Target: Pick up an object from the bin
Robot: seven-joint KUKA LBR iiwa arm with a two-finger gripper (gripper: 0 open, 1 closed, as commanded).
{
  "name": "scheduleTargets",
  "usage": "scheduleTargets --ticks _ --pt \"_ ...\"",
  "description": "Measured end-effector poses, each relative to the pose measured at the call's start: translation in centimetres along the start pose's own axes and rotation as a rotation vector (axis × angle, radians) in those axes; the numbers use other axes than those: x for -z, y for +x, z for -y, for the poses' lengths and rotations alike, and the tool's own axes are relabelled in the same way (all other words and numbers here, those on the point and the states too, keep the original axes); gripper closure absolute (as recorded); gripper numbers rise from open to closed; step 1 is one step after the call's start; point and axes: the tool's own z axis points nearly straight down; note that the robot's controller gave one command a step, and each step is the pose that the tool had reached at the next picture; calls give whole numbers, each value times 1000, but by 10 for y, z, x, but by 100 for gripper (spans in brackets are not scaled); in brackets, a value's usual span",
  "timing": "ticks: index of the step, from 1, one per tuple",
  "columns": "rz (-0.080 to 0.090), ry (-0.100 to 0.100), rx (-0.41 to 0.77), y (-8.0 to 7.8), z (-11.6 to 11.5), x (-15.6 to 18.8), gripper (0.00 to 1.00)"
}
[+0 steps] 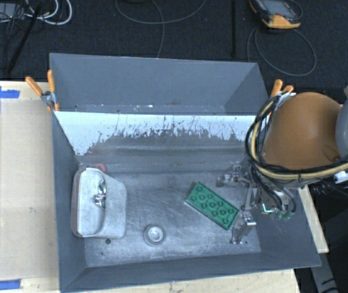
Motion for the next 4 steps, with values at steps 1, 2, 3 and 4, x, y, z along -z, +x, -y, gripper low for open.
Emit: scheduleTargets --ticks 1,2,3,4 --pt "2 -1 -449 2 25 -59 0" --pt "23 -2 -549 -23 26 -142 0" --pt "46 -2 -548 -29 28 -134 100" --pt "17 -2 -459 -43 37 -4 100"
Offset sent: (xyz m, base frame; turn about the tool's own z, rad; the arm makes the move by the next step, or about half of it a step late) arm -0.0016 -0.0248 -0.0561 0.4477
